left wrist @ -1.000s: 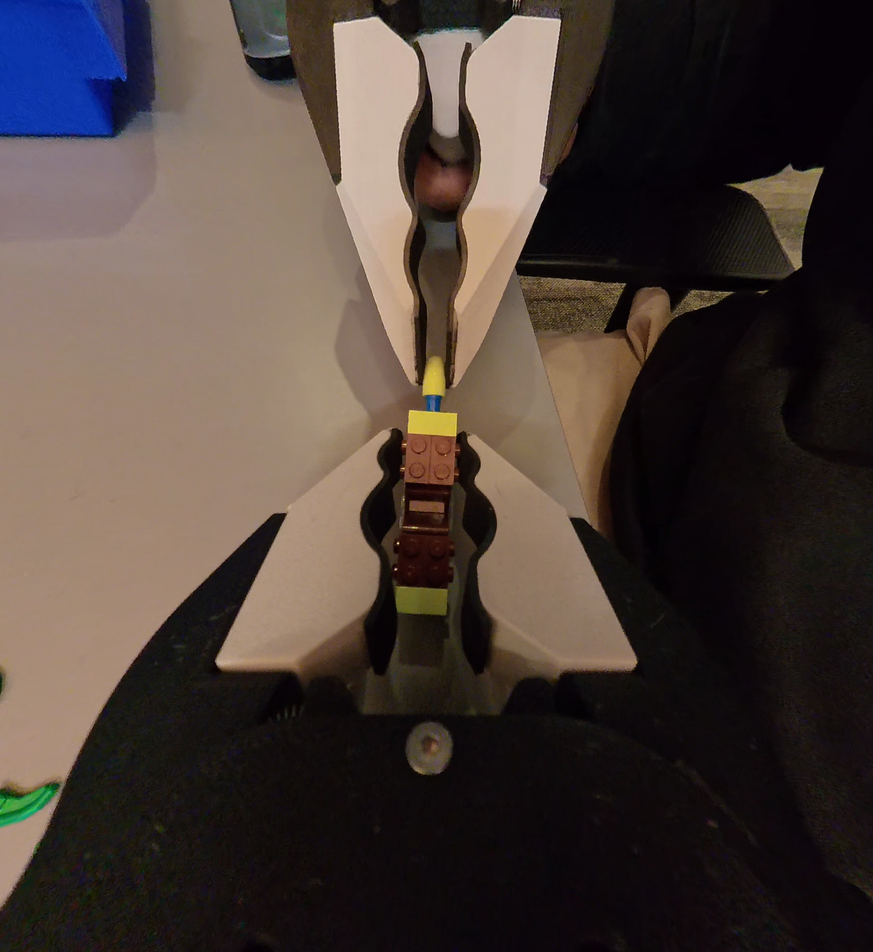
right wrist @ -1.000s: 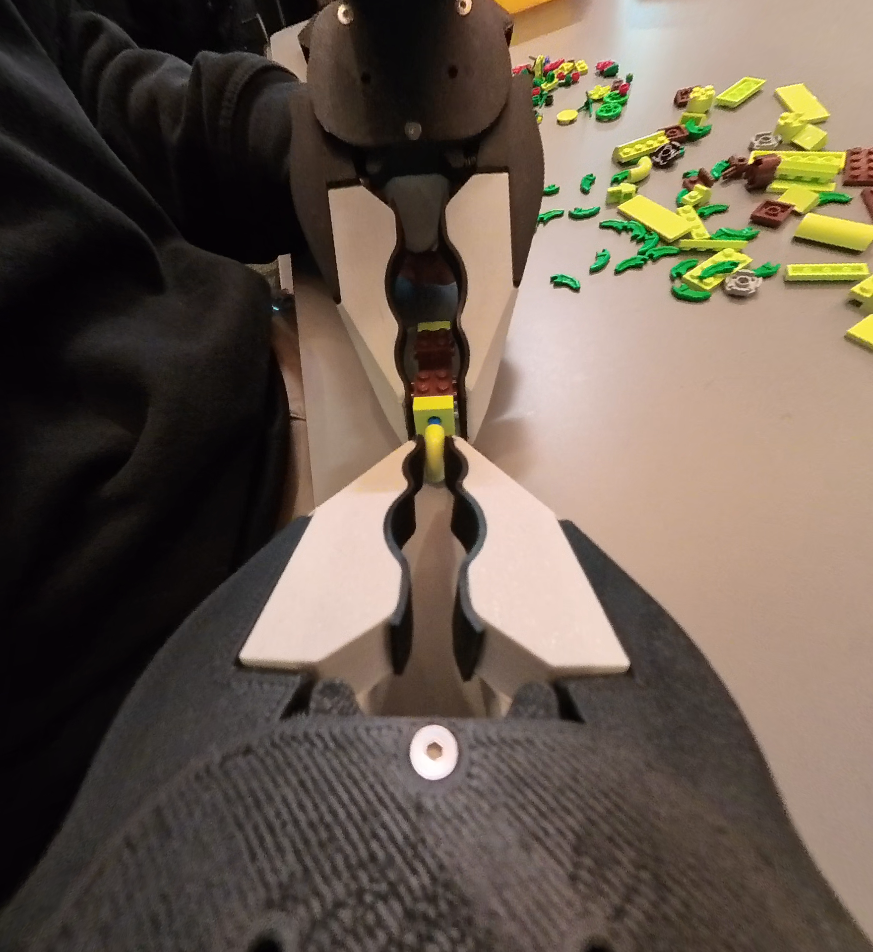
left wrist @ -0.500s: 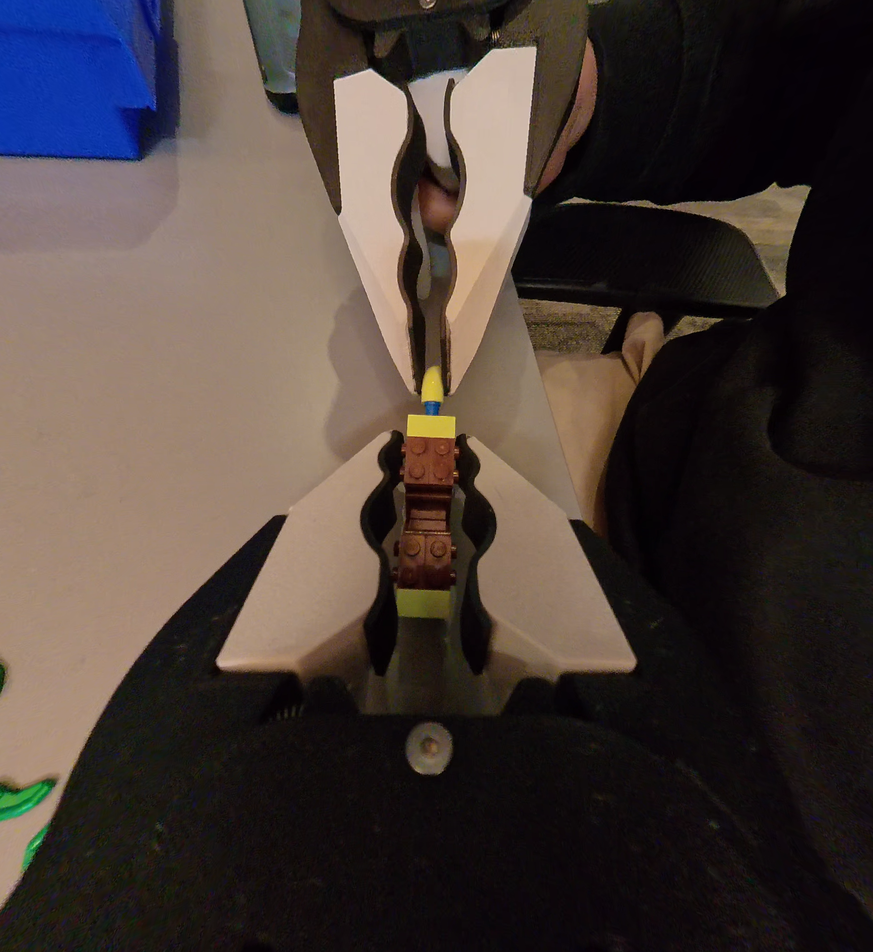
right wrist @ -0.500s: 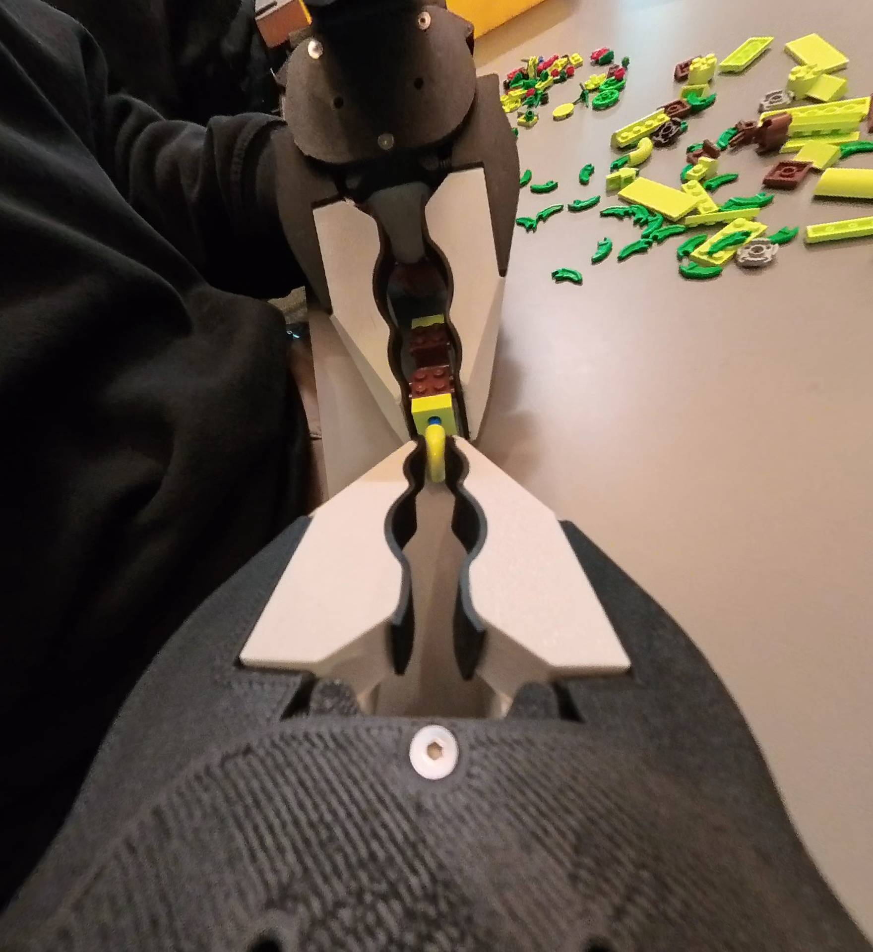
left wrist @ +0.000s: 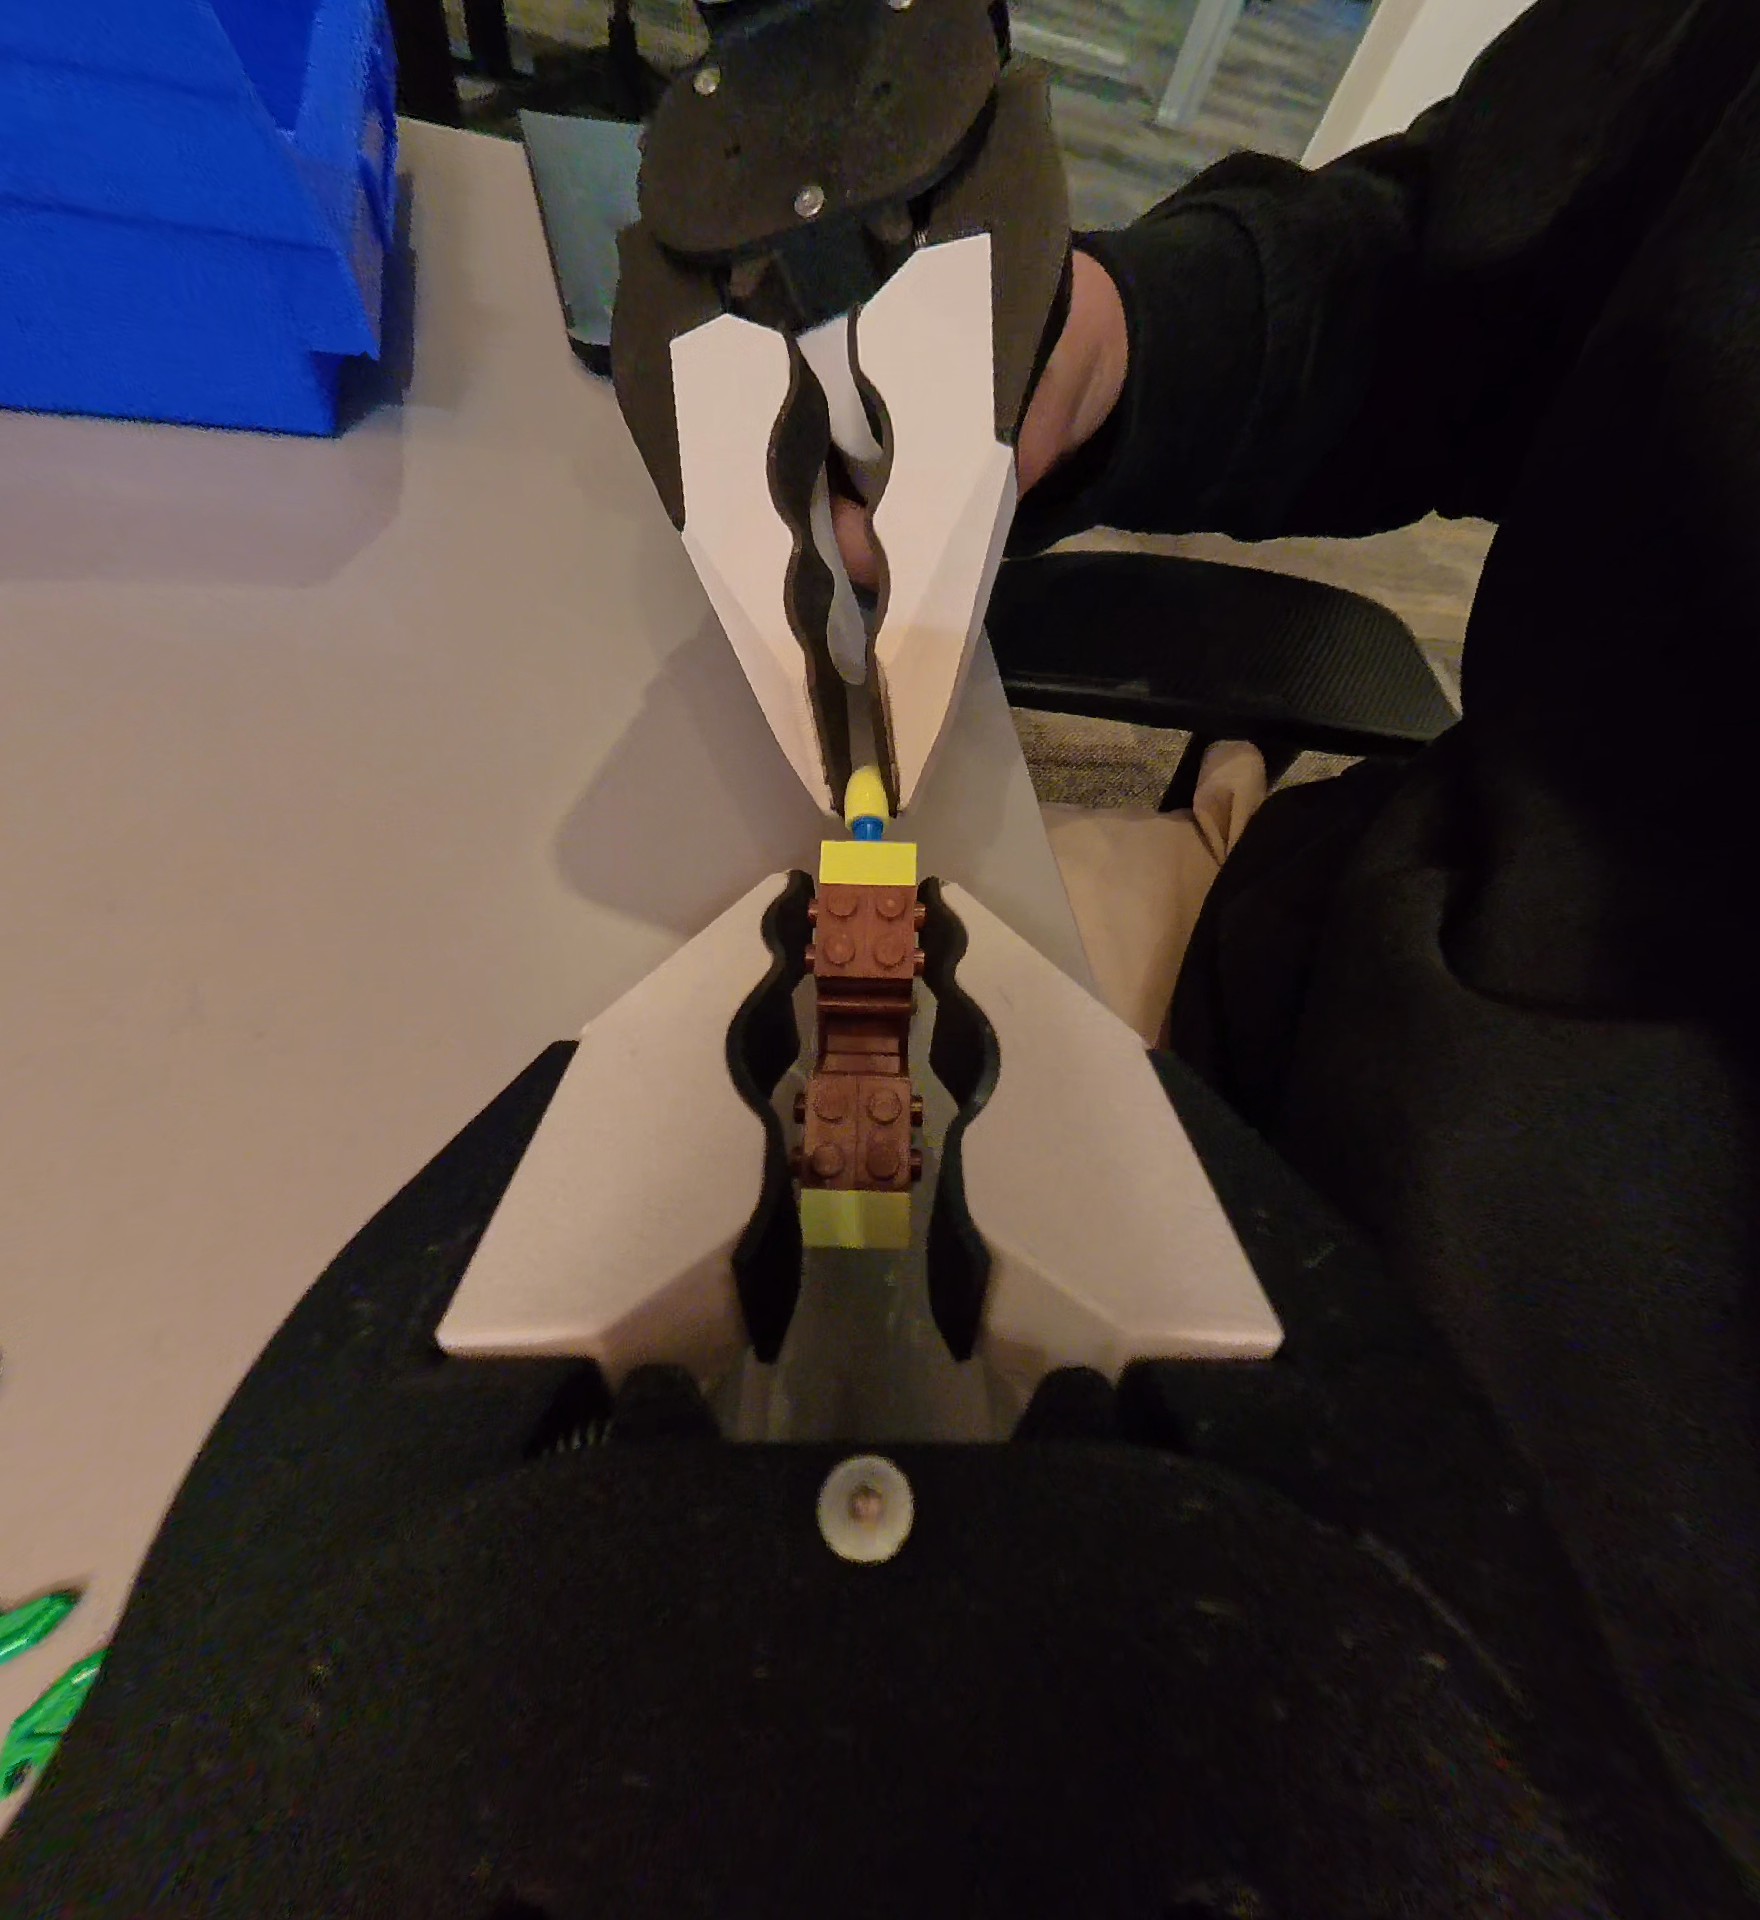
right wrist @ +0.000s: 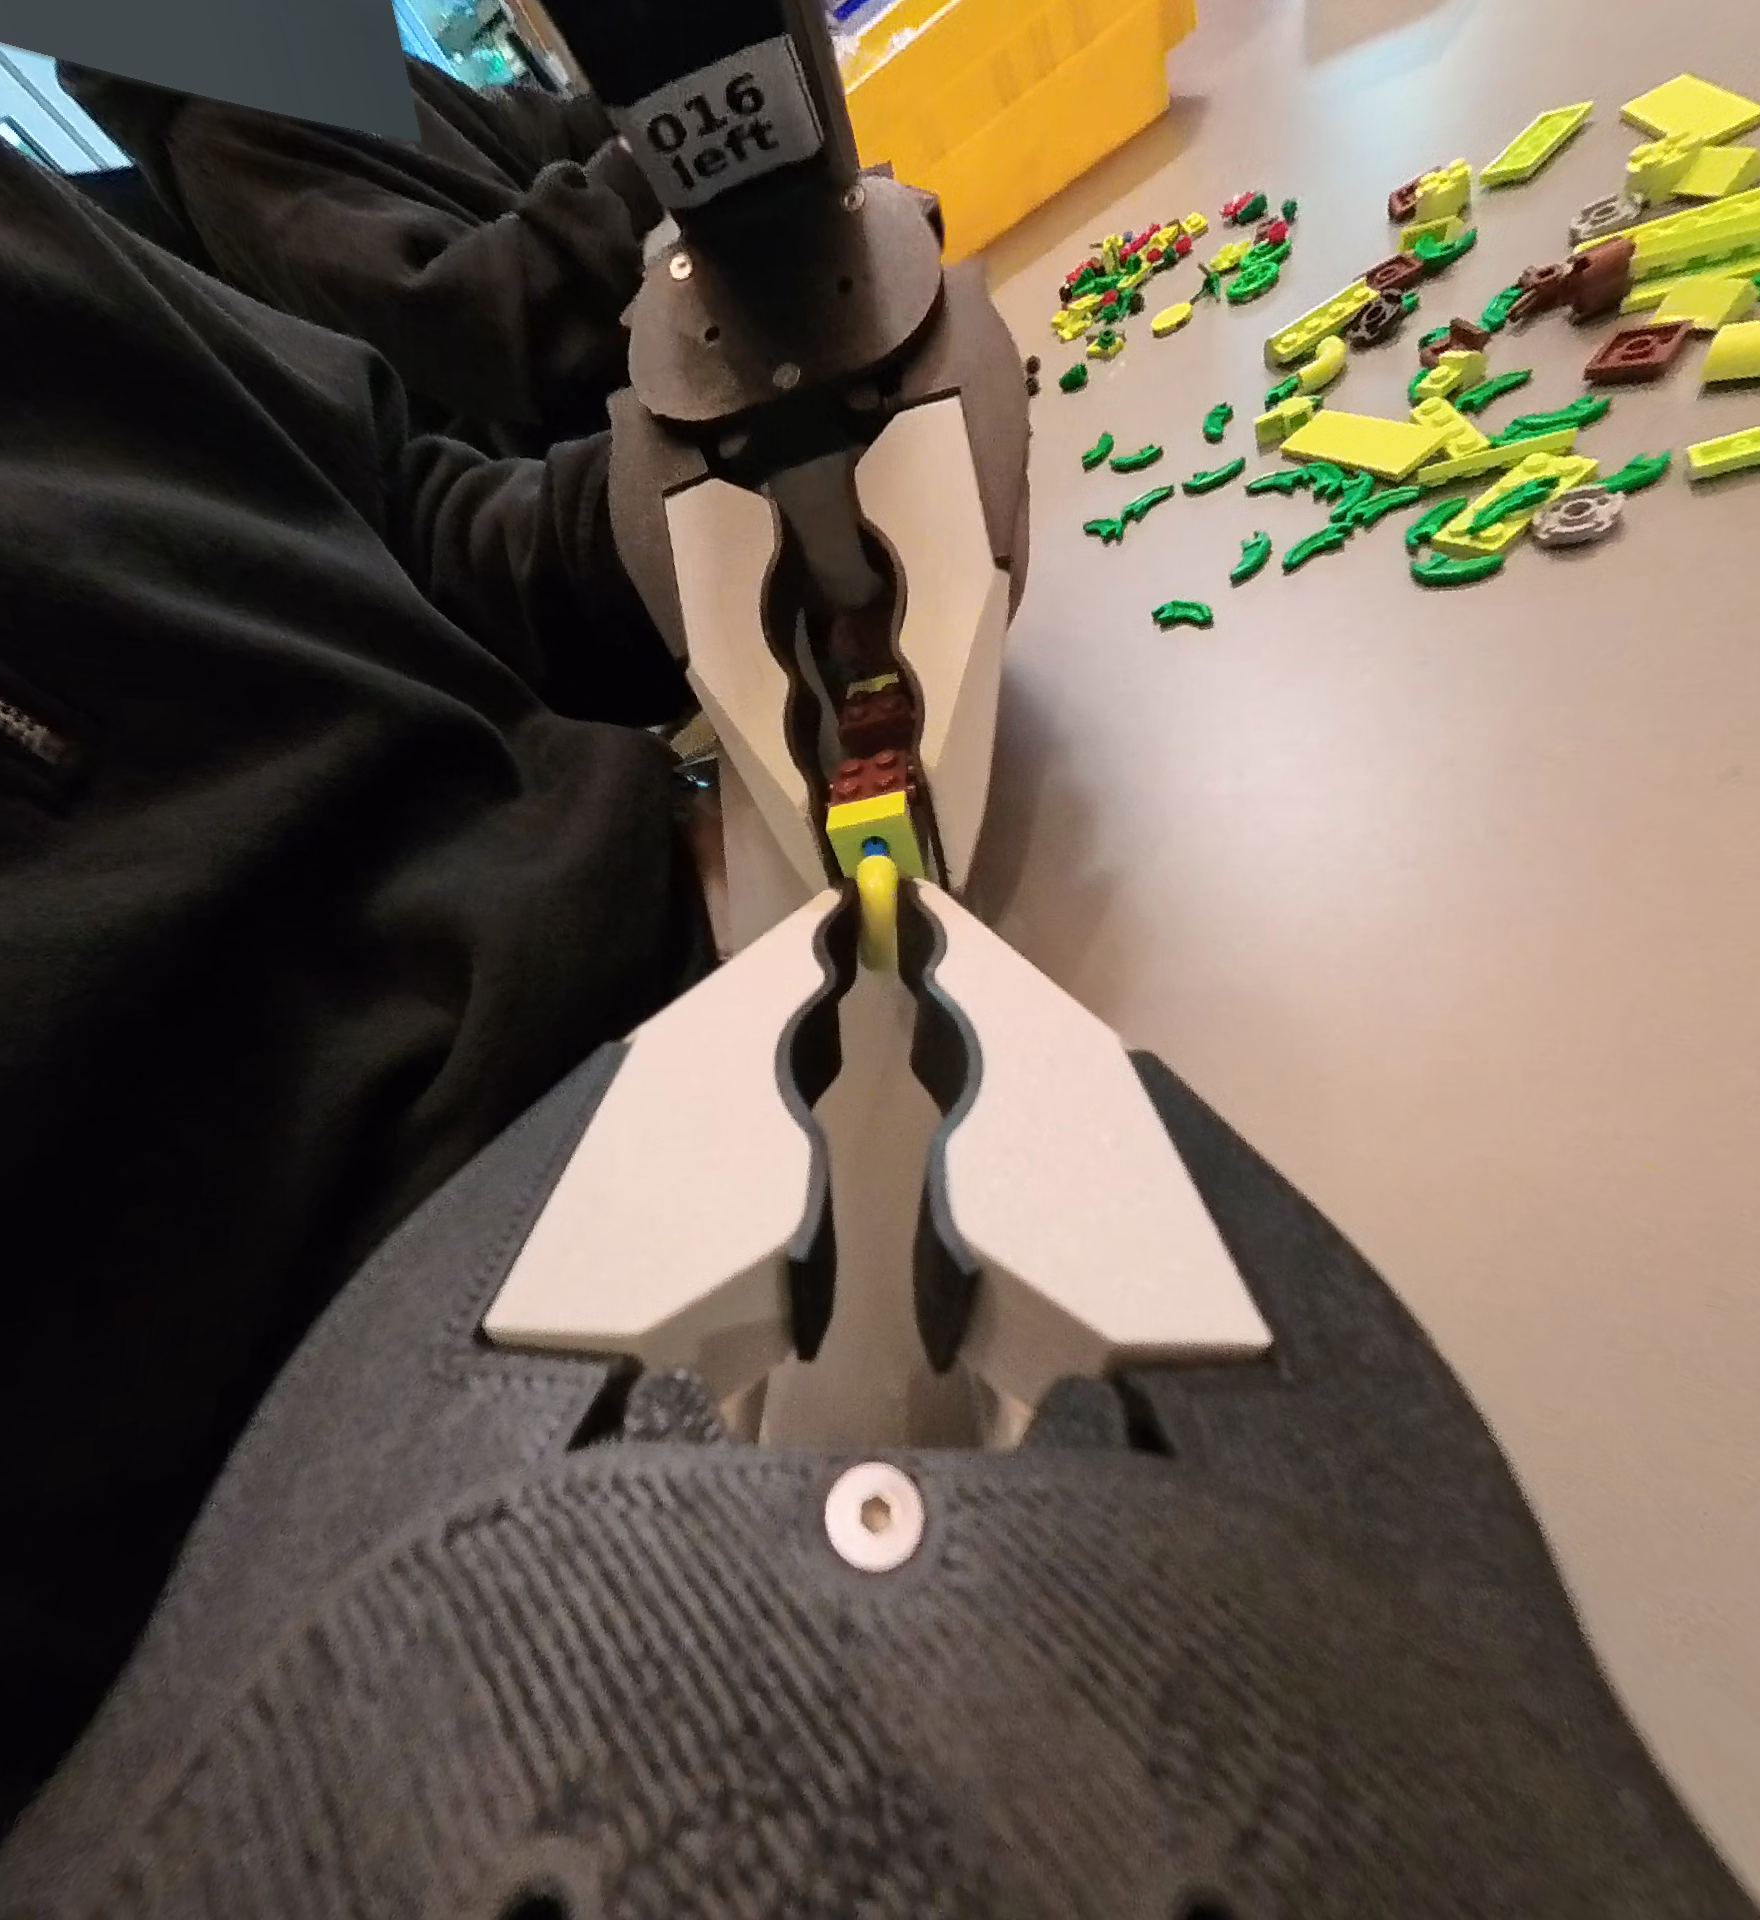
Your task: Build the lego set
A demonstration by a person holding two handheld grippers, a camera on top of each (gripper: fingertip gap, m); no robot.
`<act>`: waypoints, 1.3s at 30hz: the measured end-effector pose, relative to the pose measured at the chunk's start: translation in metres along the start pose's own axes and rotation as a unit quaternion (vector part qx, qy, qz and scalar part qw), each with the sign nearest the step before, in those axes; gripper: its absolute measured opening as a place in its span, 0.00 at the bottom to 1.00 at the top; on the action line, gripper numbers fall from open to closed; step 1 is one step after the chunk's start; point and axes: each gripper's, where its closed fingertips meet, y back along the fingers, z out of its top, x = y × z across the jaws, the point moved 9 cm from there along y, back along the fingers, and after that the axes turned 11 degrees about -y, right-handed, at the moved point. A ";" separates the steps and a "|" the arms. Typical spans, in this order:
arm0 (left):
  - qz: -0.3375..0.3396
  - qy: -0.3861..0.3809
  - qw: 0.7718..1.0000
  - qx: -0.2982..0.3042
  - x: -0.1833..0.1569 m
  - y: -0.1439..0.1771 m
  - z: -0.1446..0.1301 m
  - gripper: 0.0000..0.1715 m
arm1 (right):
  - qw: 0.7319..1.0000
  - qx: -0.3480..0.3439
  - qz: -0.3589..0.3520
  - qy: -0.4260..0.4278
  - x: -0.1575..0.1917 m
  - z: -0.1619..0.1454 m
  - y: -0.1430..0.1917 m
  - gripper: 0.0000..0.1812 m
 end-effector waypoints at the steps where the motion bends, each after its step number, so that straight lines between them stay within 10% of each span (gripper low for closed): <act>1: 0.002 -0.001 1.000 0.005 0.000 0.000 -0.001 0.10 | 1.000 0.005 -0.008 0.008 0.000 0.000 -0.001 0.03; 39: 0.016 -0.048 0.994 0.100 0.001 -0.018 -0.009 0.10 | 0.979 0.046 -0.121 0.158 0.005 -0.001 -0.011 0.00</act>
